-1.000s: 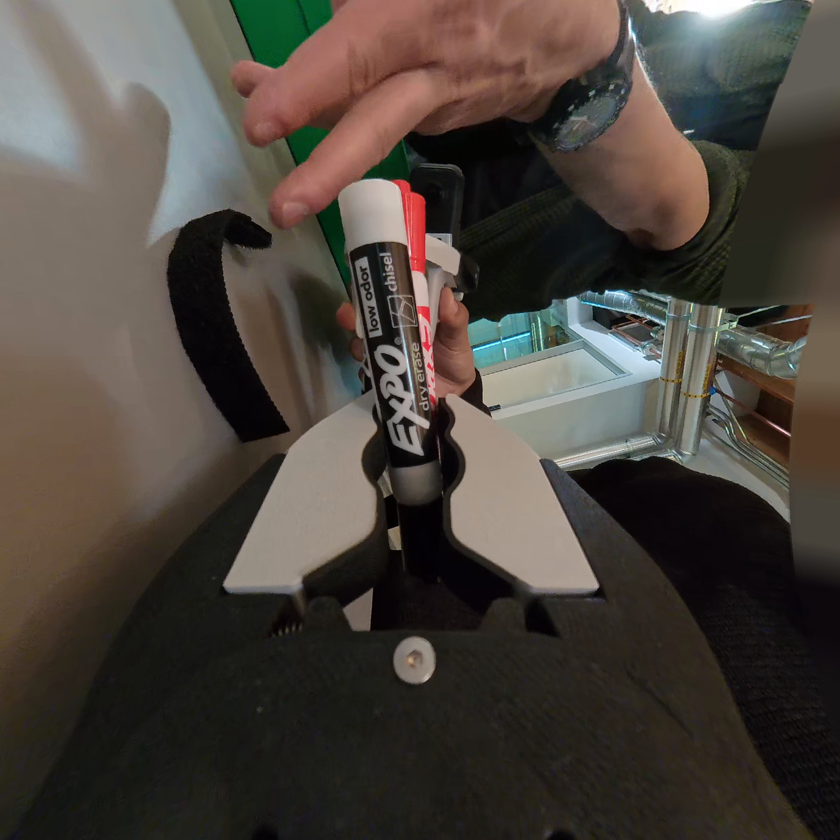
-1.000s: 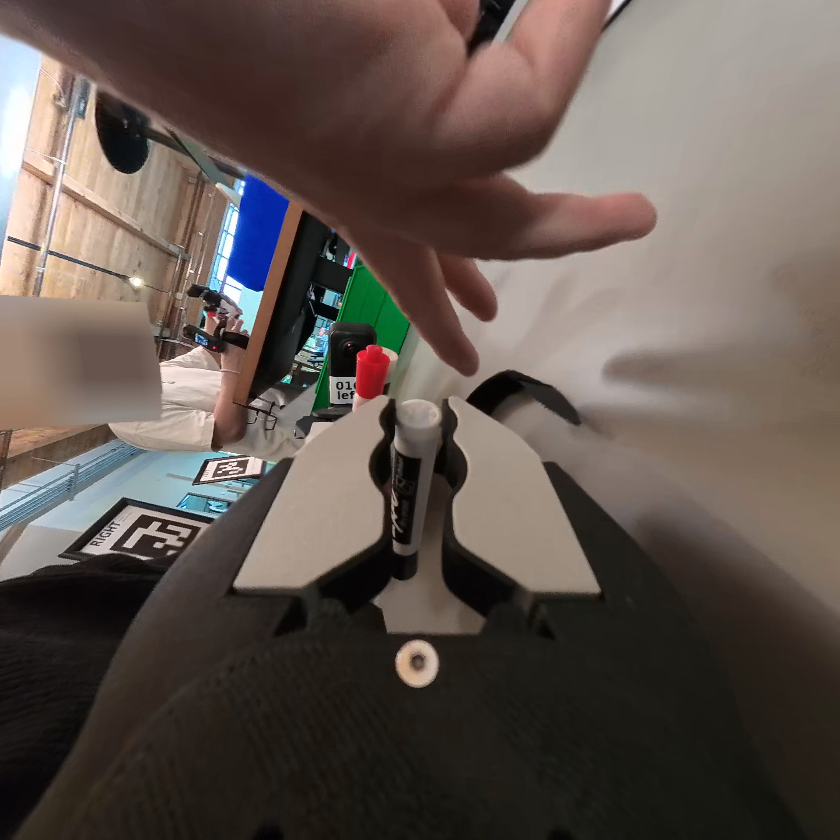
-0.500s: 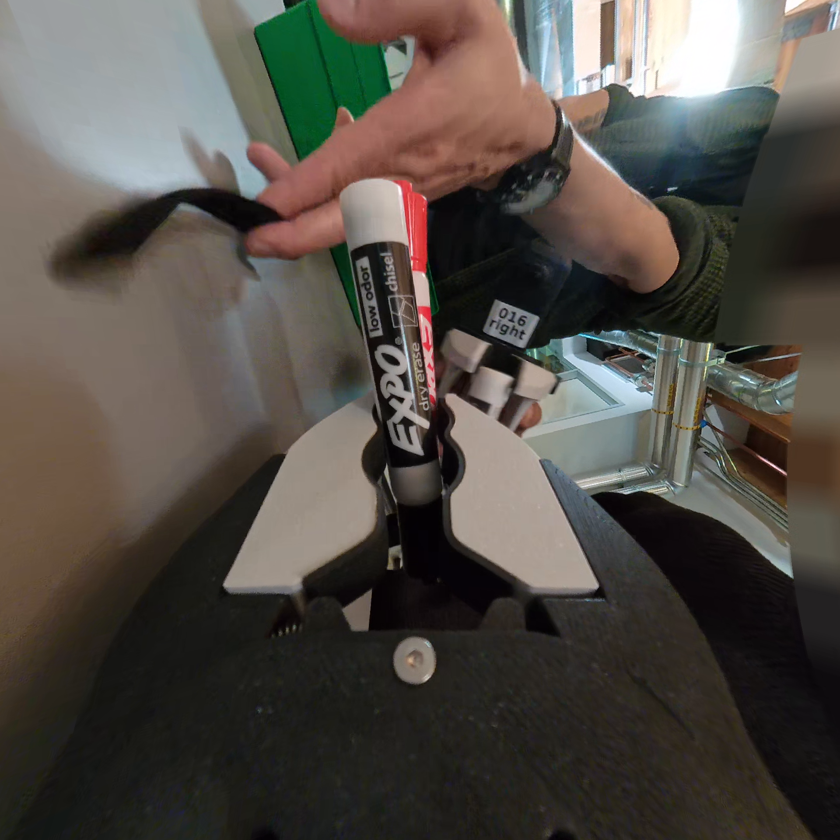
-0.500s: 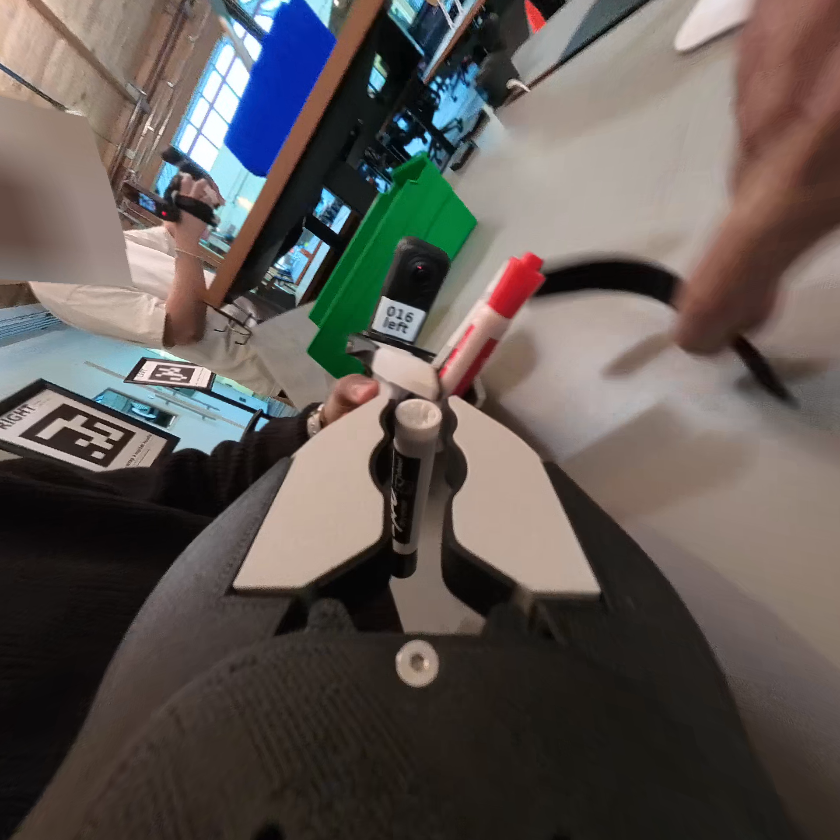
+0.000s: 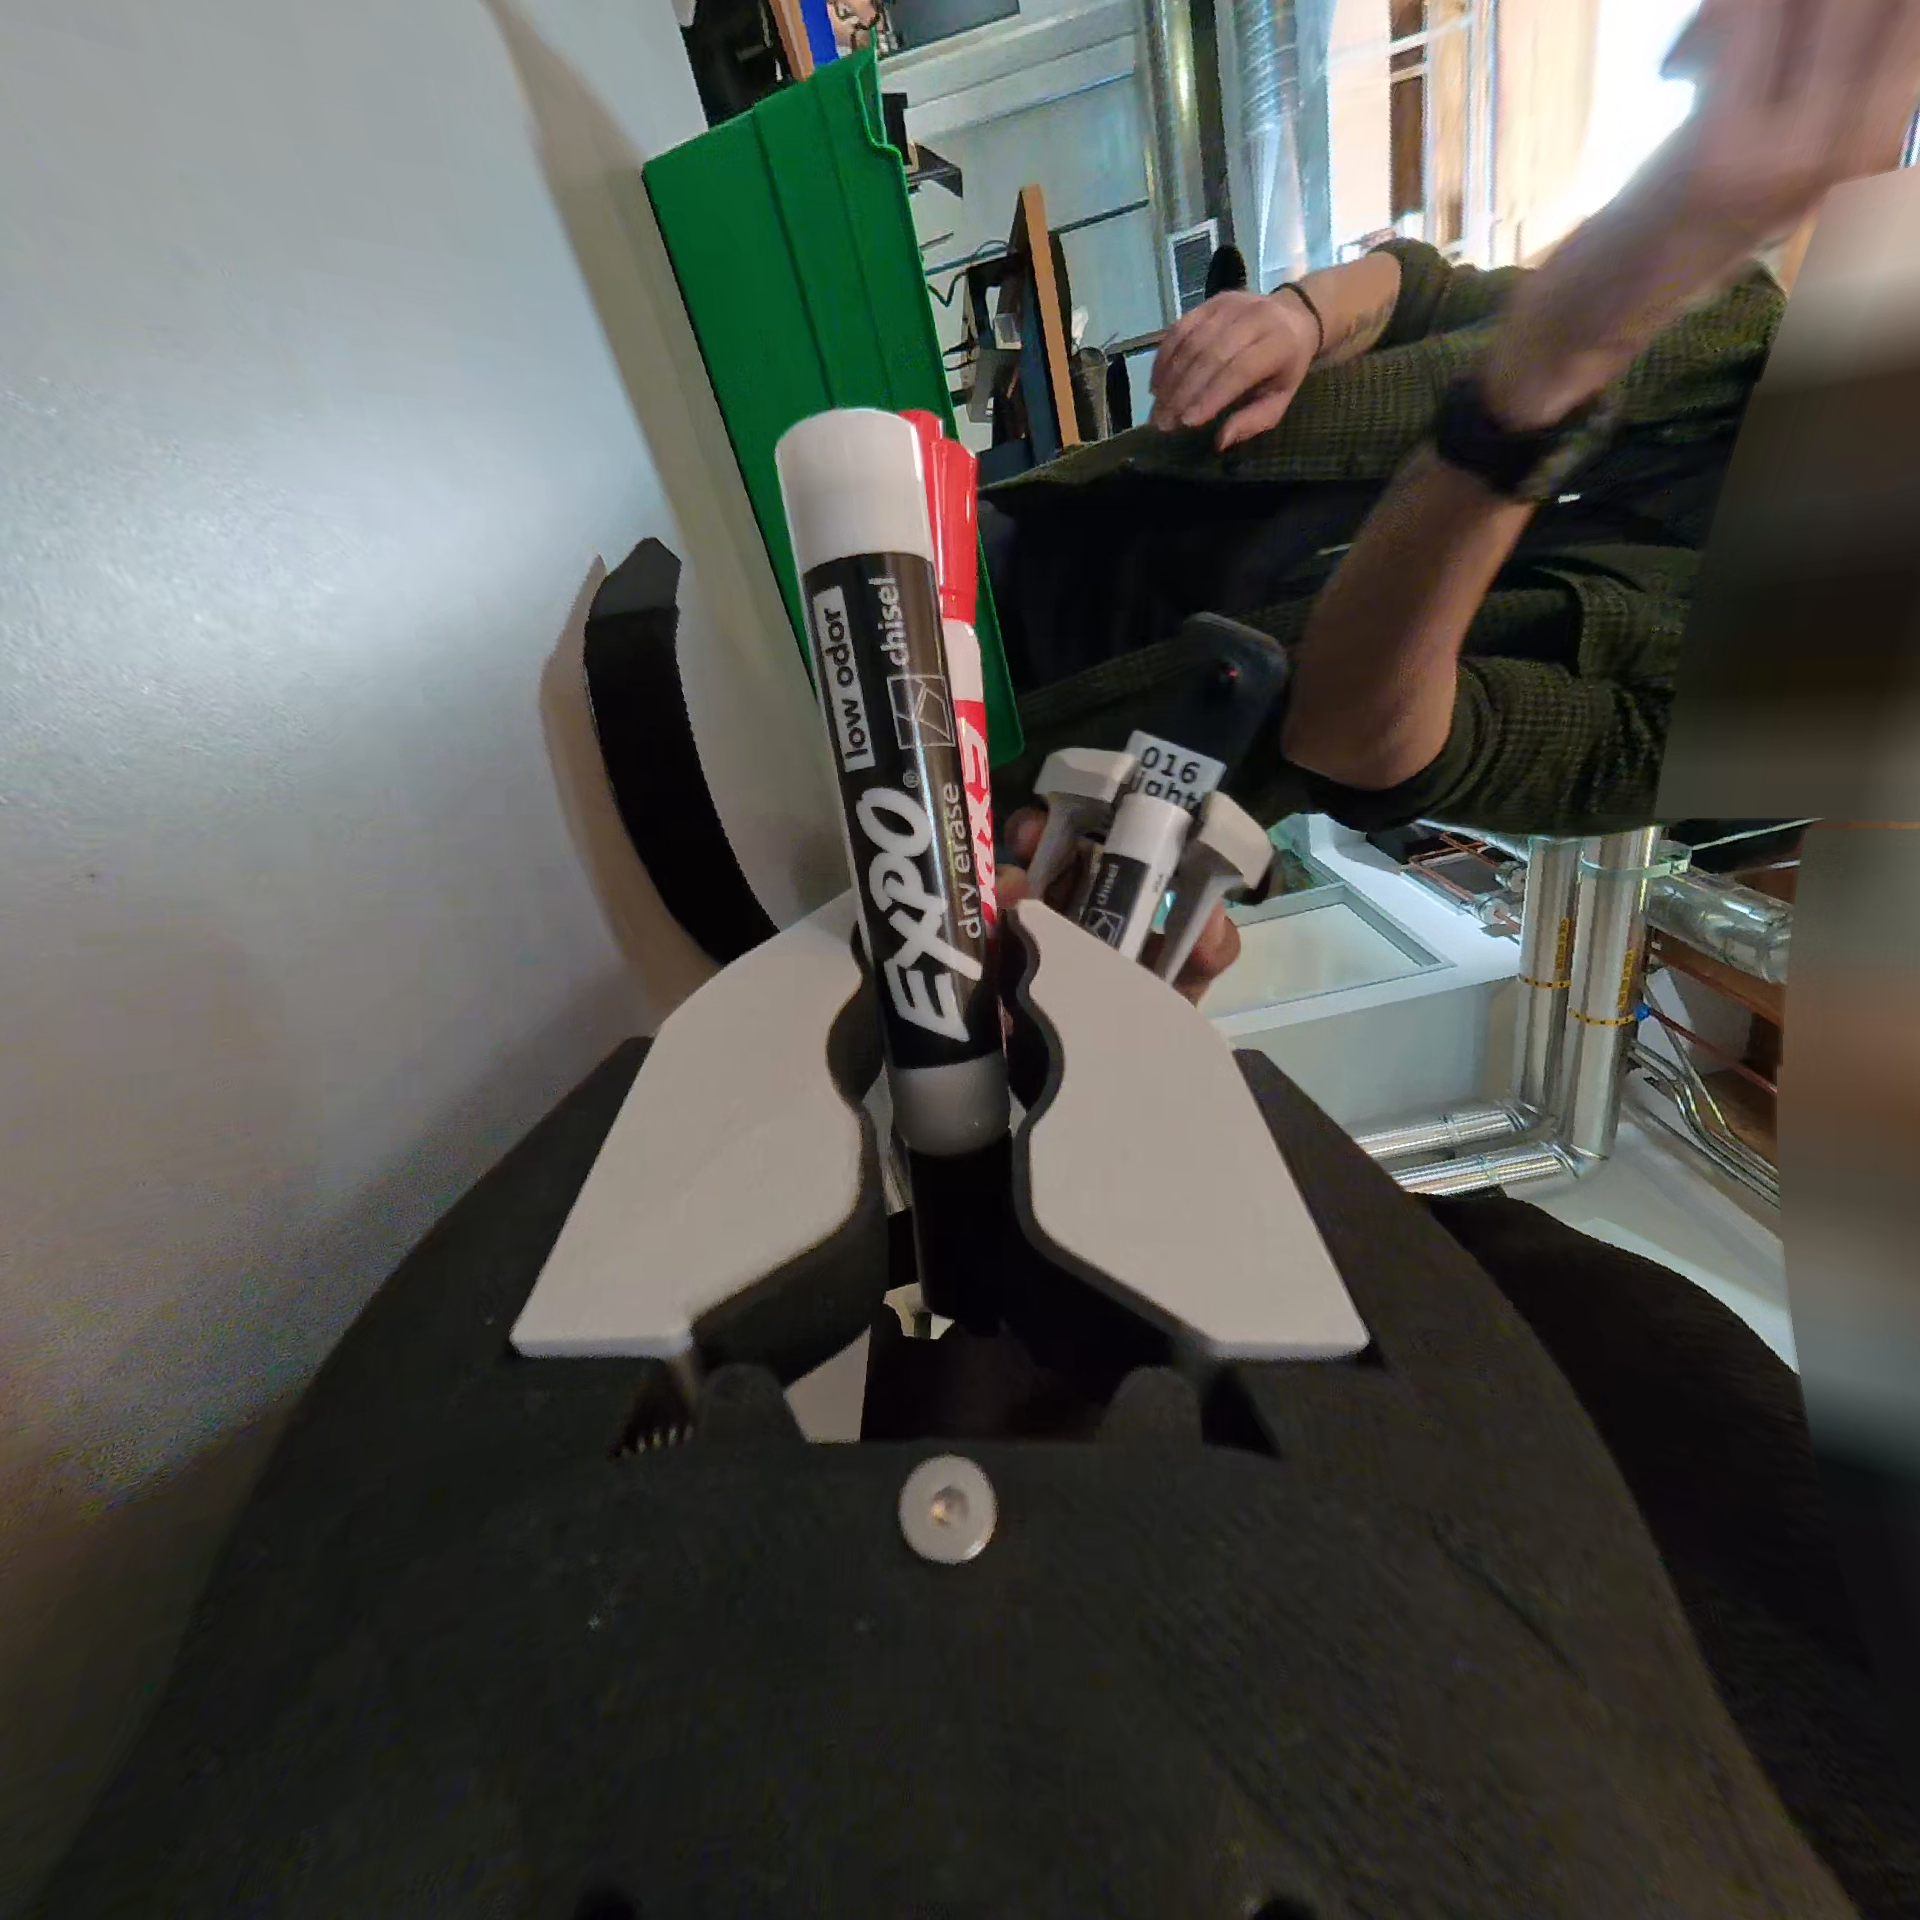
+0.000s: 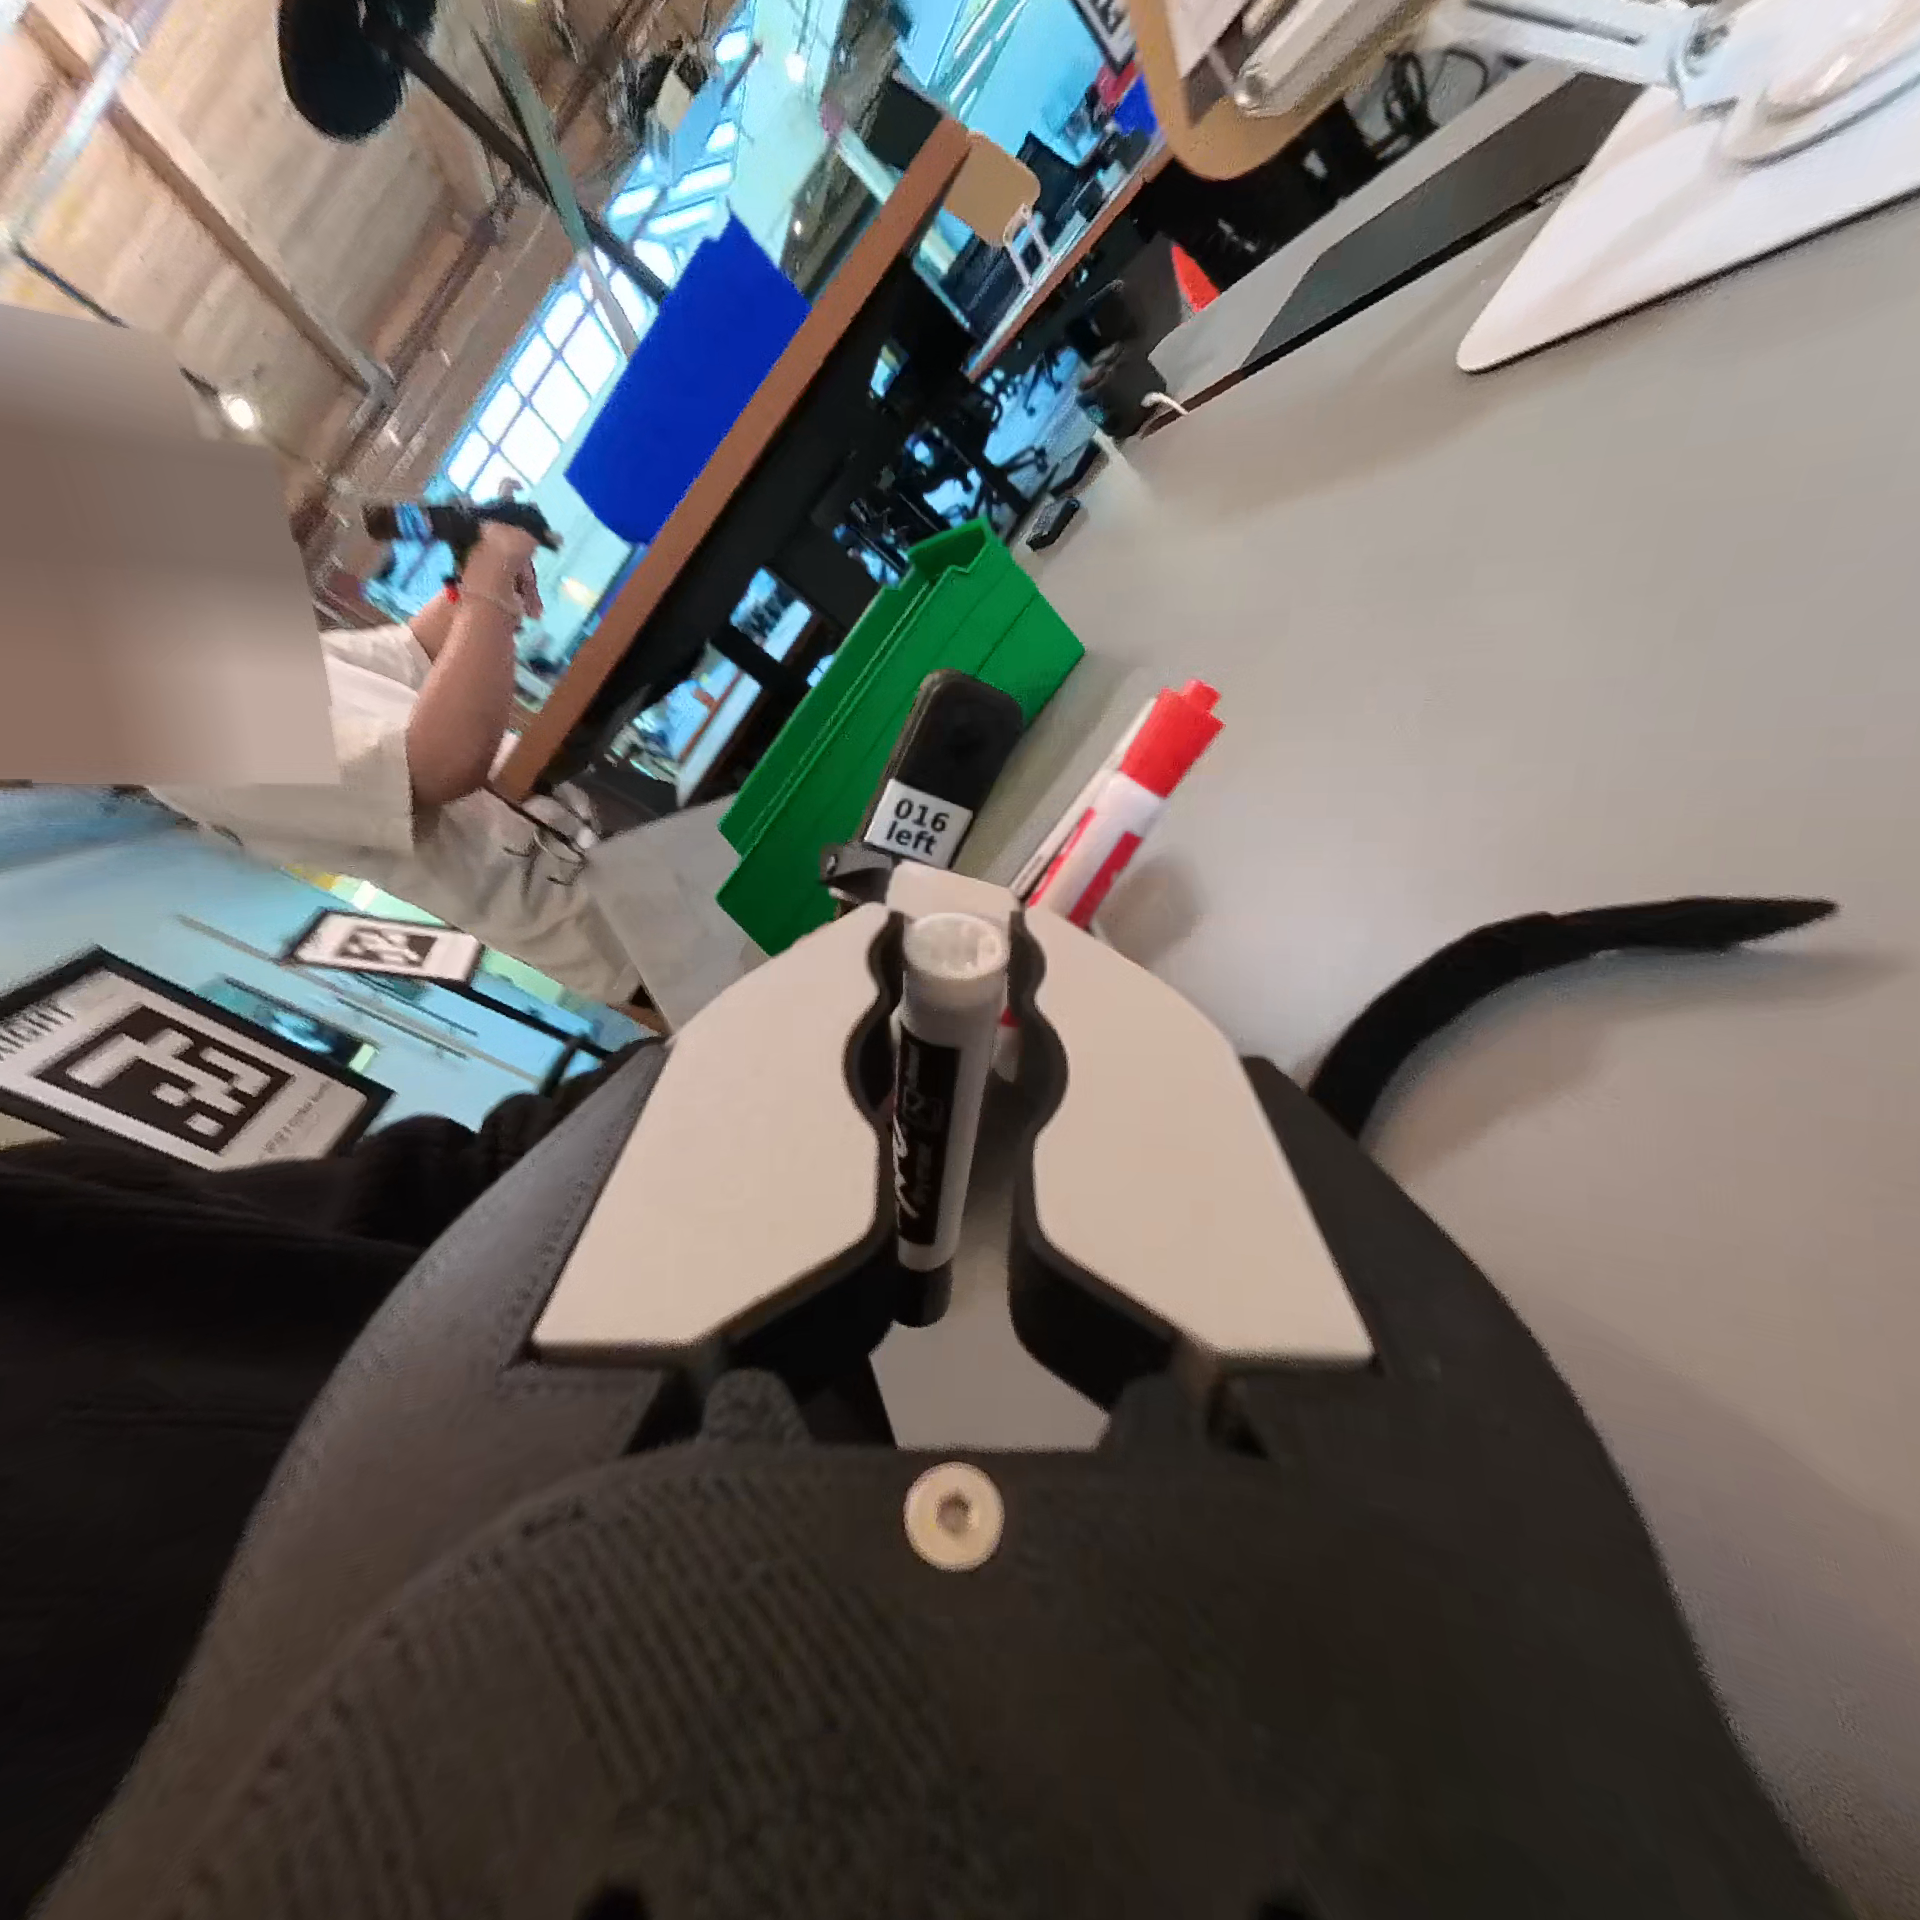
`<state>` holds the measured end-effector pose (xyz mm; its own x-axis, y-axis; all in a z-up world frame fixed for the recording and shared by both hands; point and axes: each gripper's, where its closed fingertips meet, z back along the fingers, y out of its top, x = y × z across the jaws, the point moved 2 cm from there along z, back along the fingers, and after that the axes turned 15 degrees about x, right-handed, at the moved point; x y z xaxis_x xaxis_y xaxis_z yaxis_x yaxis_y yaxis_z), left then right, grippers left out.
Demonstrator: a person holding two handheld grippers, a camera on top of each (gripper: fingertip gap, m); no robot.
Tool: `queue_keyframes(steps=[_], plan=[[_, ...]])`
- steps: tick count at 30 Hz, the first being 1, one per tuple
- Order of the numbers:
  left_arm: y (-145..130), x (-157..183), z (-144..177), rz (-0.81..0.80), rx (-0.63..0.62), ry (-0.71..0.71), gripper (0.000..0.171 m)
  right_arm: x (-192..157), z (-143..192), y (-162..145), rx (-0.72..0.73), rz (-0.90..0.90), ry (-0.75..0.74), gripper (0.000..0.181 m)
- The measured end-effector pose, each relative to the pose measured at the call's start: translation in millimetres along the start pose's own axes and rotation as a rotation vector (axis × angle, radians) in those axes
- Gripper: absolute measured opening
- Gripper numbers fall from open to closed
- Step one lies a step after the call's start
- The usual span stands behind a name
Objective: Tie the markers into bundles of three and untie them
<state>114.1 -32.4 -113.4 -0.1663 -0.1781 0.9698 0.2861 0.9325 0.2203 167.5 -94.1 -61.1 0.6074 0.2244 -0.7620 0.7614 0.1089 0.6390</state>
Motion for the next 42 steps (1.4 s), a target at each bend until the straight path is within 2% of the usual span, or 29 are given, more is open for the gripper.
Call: queue_keyframes(steps=[4,10,20,26,28,32,38,42], plan=[[-2,-1,-2,-0.002,-0.012,0.000,0.020,15,7,9,0.071,-0.176,0.025,0.019],[-9,0,-4,0.008,-0.038,-0.010,0.020,38,10,8,0.012,-0.046,-0.065,0.019],[-27,14,-9,-0.059,-0.128,-0.077,0.020,42,6,-6,-0.037,-0.119,-0.048,0.019],[-28,13,-10,-0.053,-0.132,-0.077,0.020,42,4,-9,-0.056,-0.121,-0.042,0.019],[-26,13,-9,-0.070,-0.136,-0.087,0.020,42,2,-14,-0.072,-0.111,-0.042,0.019],[-10,-2,-4,-0.228,-0.161,-0.042,0.020,48,-22,-14,-0.053,-0.092,-0.050,0.019],[26,-4,5,-0.162,0.016,-0.033,0.020,64,-47,-19,-0.084,-0.064,-0.089,0.019],[32,-14,9,-0.184,0.039,0.028,0.020,81,-54,-13,-0.087,-0.058,-0.143,0.020]])
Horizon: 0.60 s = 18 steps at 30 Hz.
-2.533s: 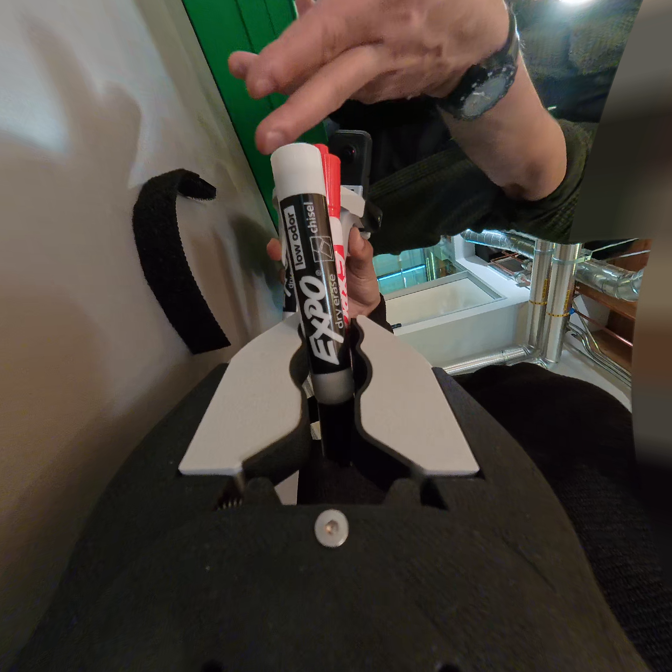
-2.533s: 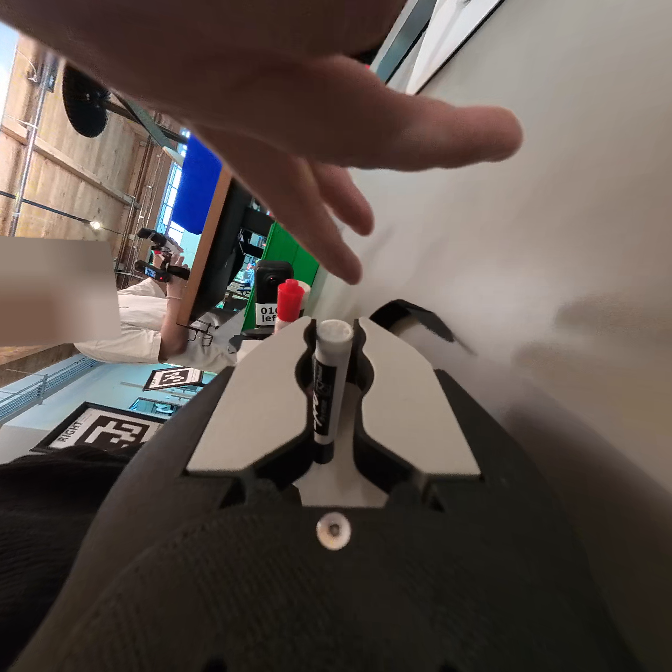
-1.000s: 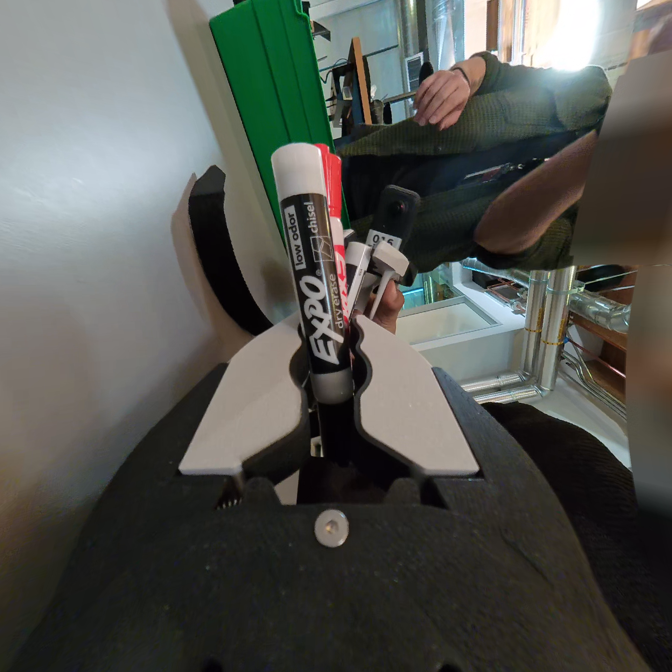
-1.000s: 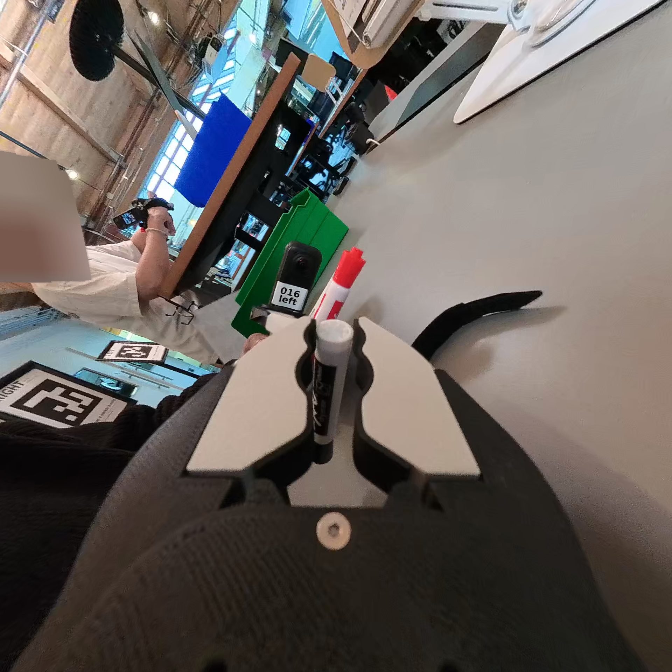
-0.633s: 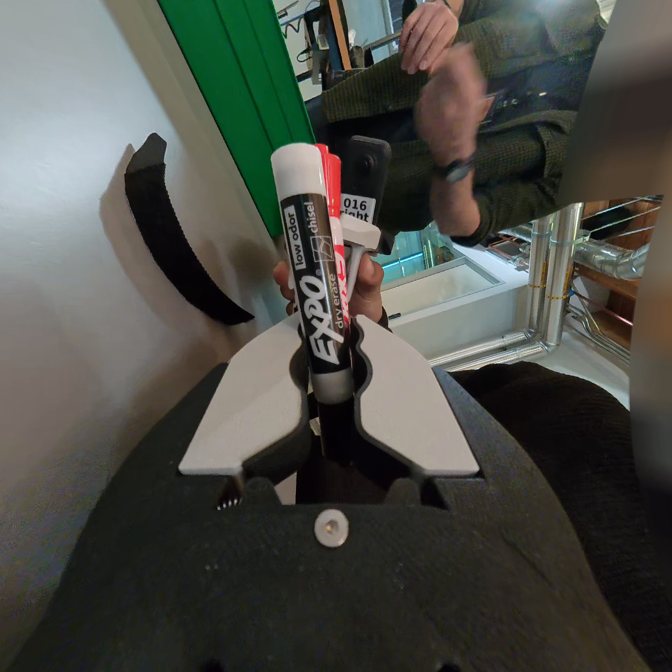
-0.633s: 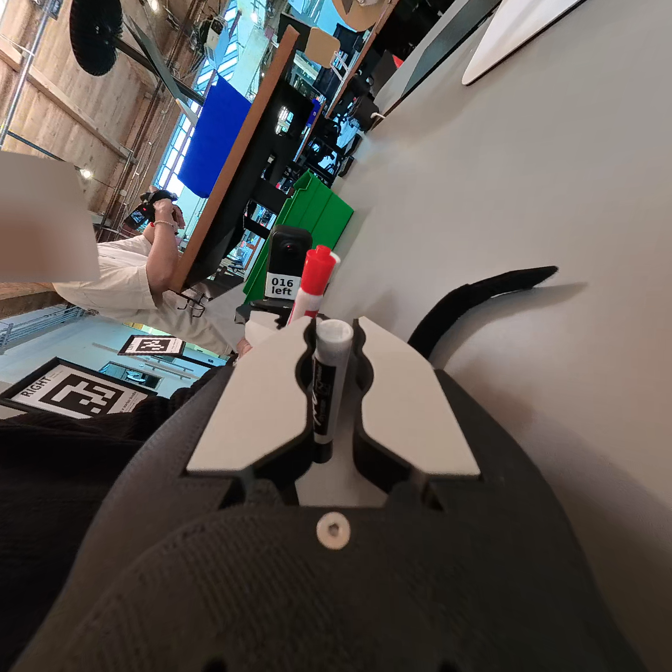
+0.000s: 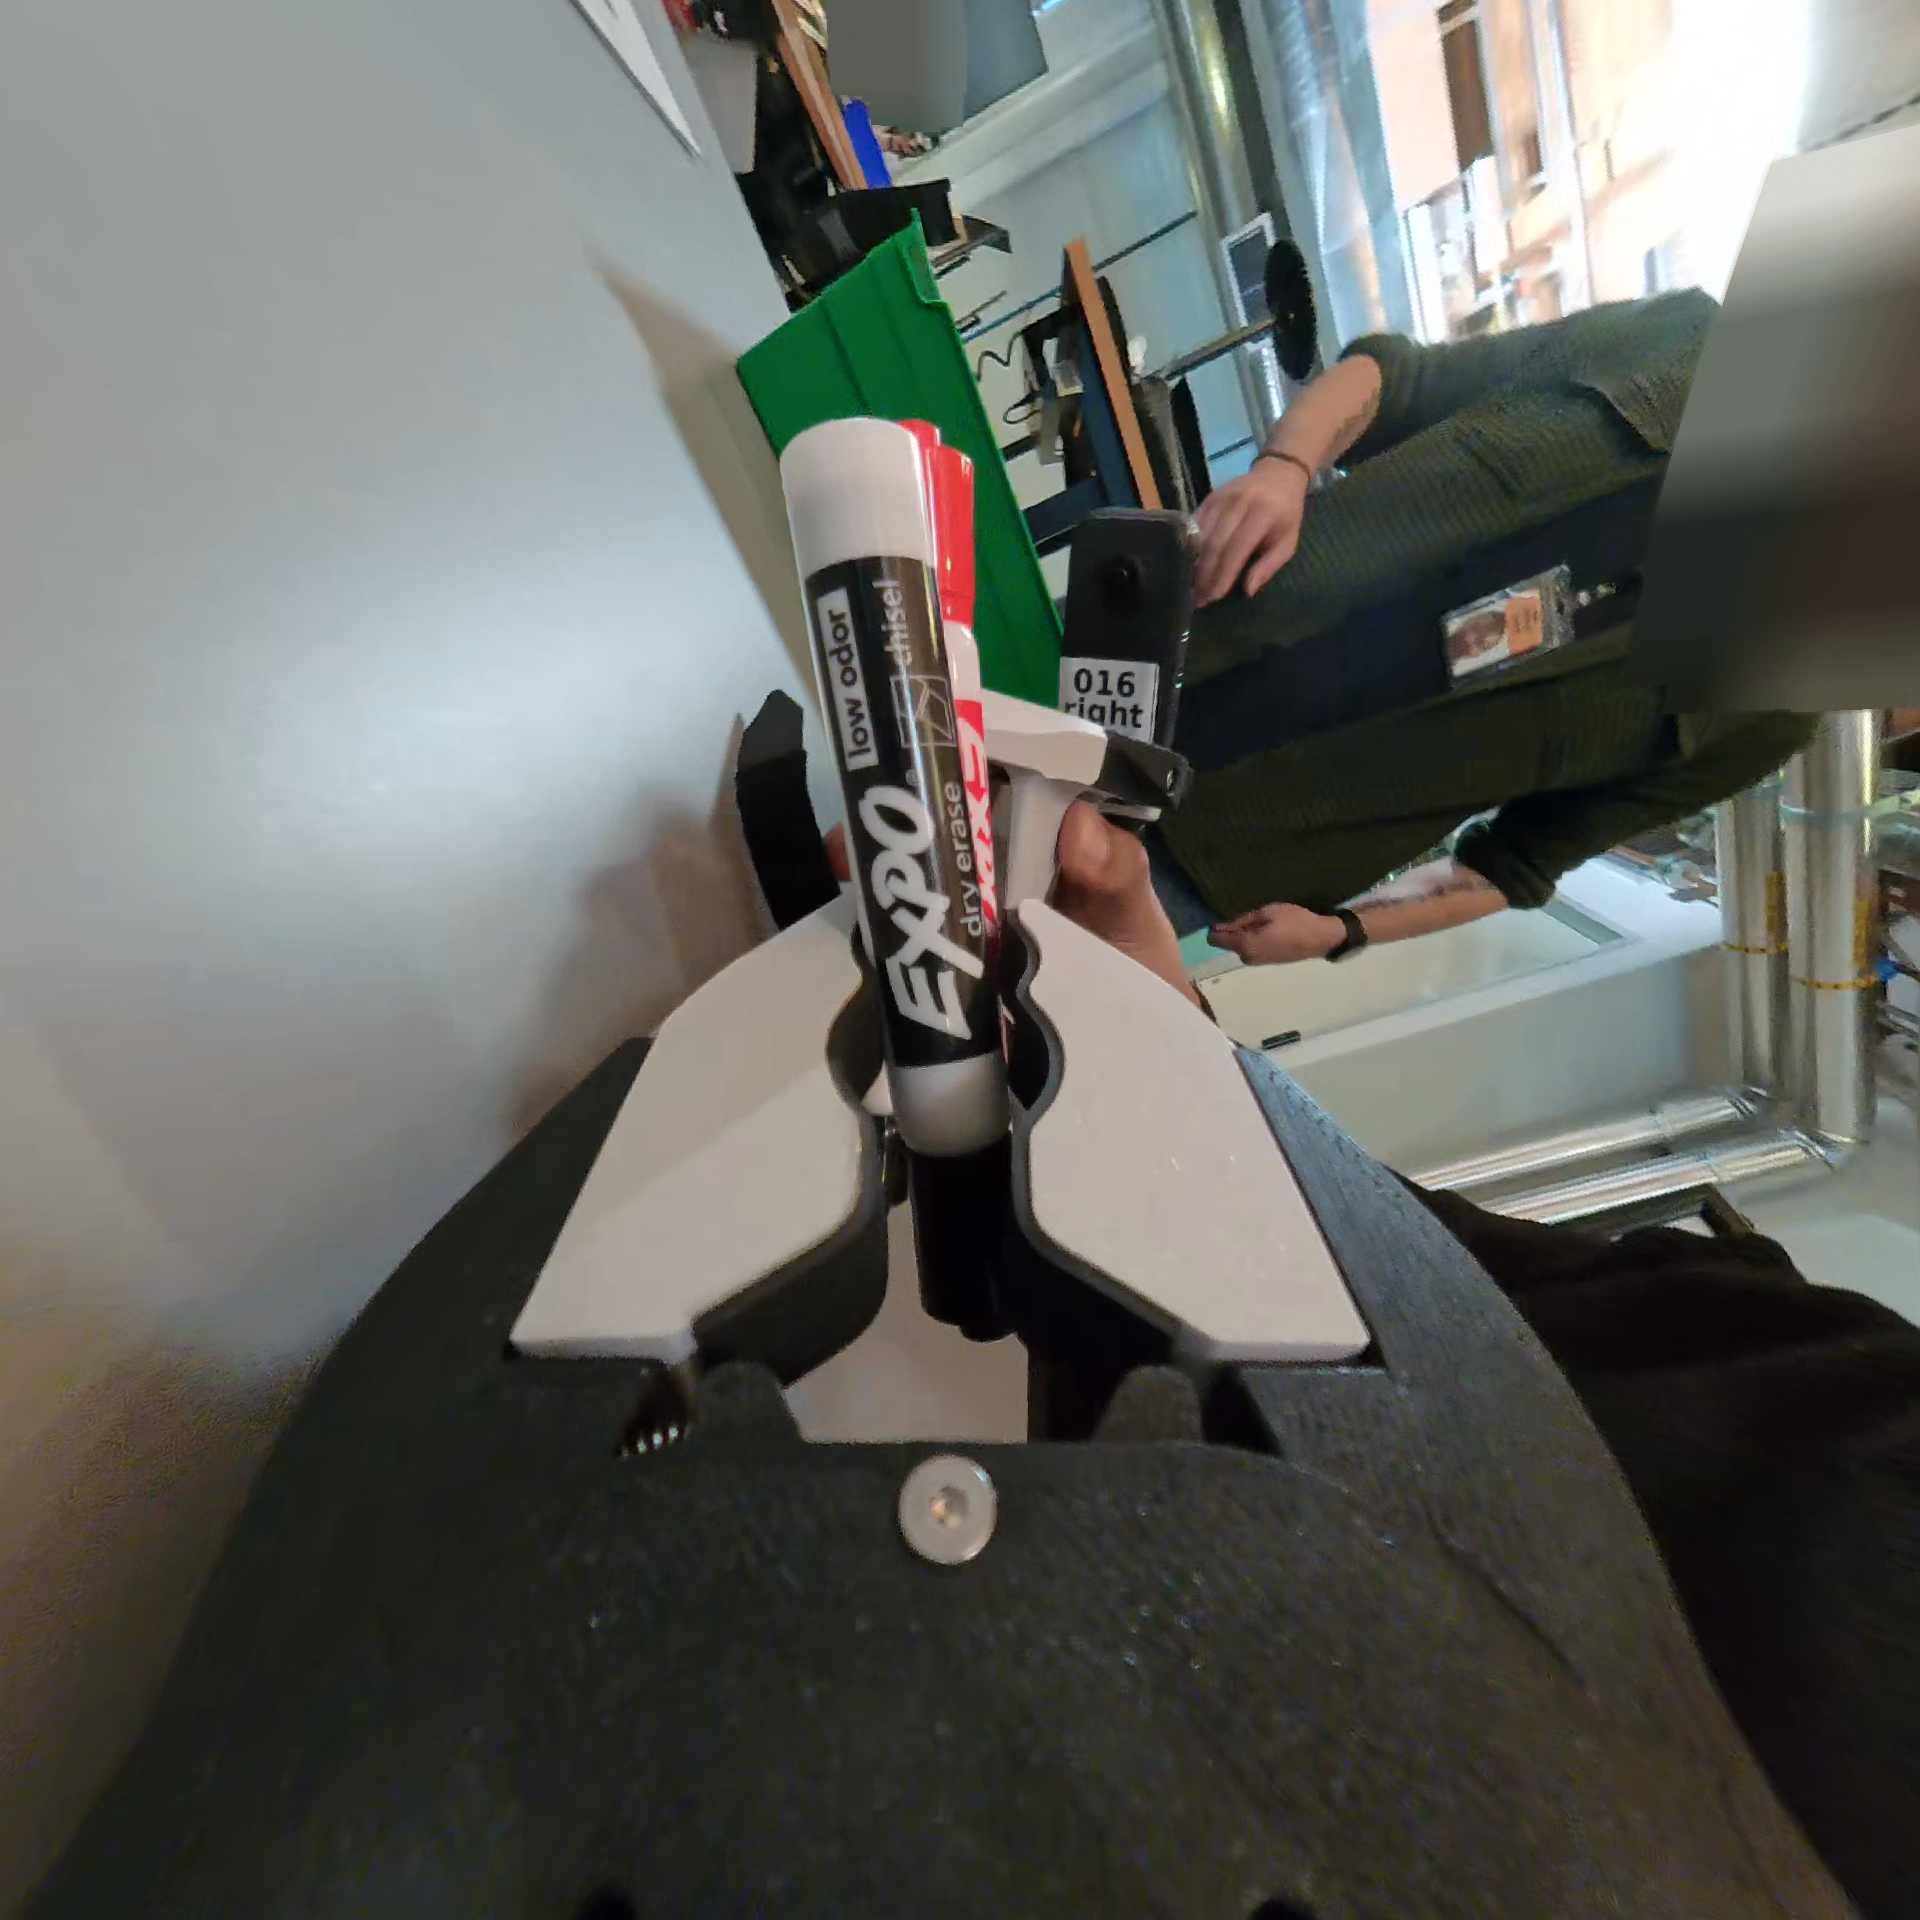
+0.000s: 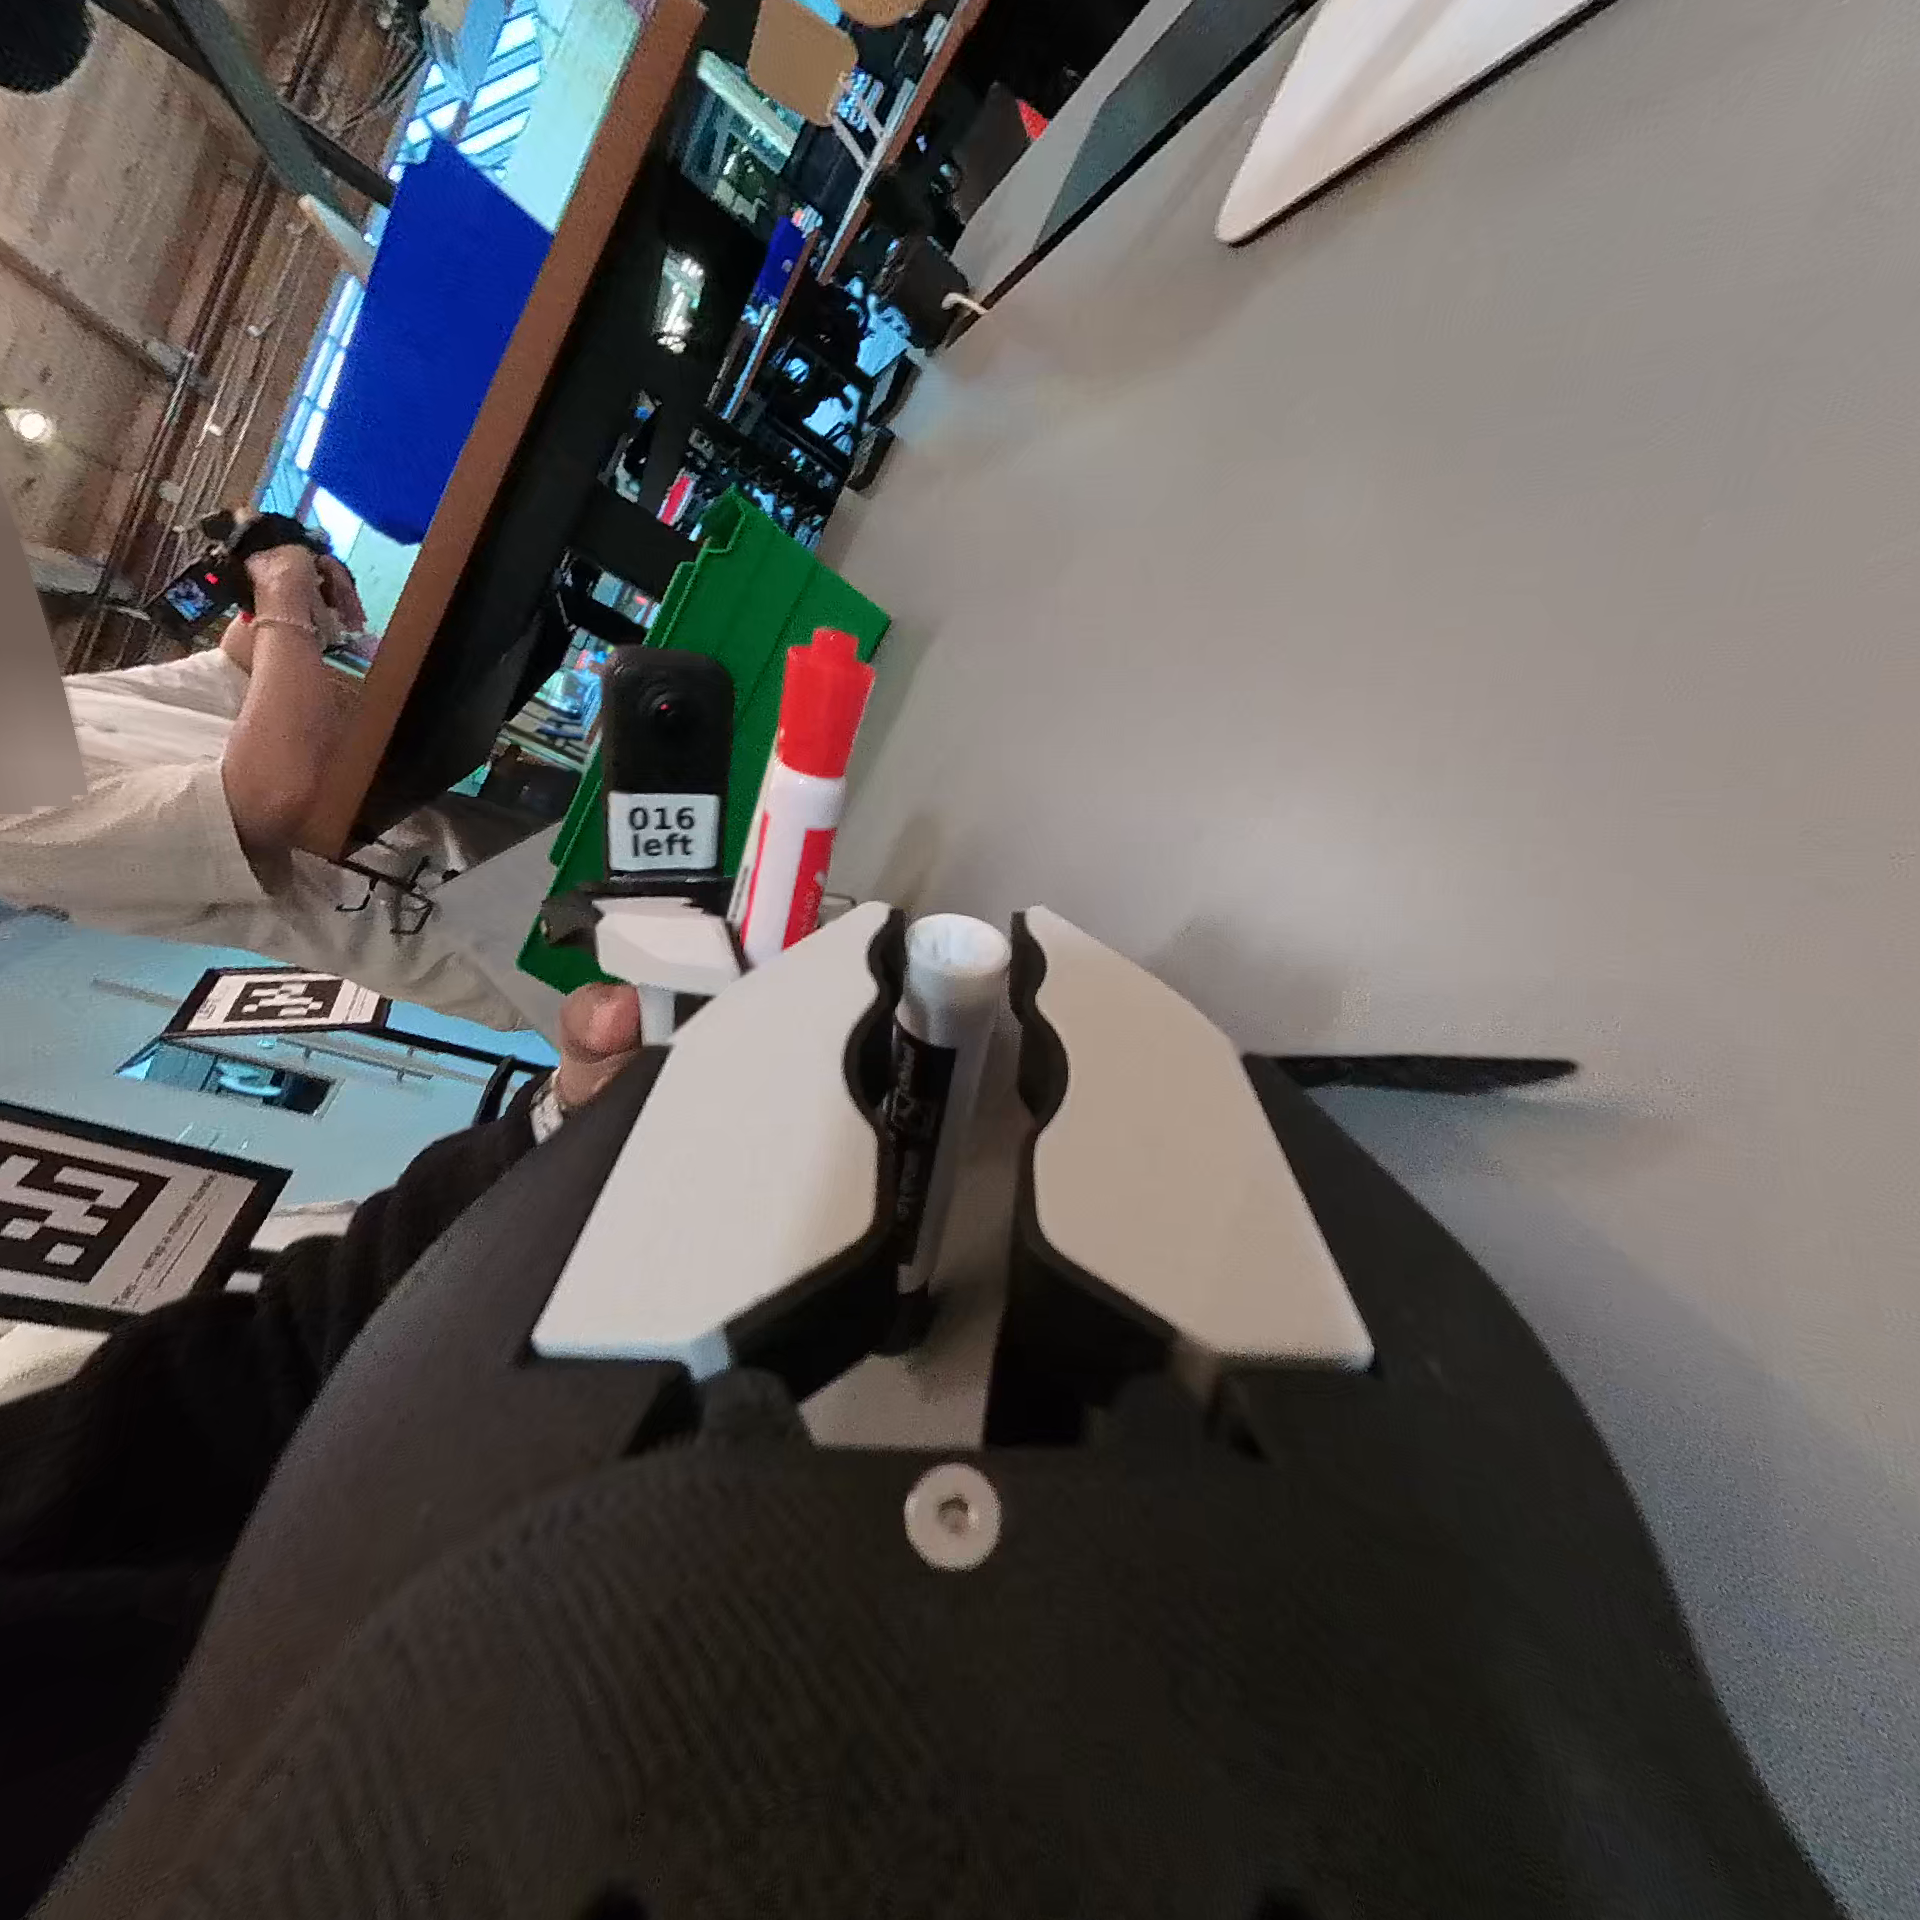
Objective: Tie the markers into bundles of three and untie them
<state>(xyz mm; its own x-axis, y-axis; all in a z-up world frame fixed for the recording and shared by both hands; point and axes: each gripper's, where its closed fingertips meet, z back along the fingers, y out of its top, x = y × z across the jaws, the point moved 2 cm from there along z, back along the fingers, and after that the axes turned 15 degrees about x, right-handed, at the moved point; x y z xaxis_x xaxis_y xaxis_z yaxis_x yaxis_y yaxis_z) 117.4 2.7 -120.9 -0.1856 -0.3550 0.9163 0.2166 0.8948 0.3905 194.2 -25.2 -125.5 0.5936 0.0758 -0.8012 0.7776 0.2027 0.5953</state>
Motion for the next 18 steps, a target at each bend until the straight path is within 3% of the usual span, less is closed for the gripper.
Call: queue_keyframes(steps=[5,10,14,18], plan=[[-5,2,0,0.020,0.012,0.014,0.020,15,3,3,-0.005,0.009,-0.066,0.021],[-12,4,-2,-0.016,-0.023,0.018,0.020,11,14,22,0.079,0.035,-0.069,0.038],[-16,13,-4,-0.037,-0.057,-0.025,0.020,-12,26,40,0.171,0.042,0.037,0.042],[-18,26,-8,-0.054,-0.062,-0.096,0.020,-37,29,29,0.166,0.004,0.151,0.046]])
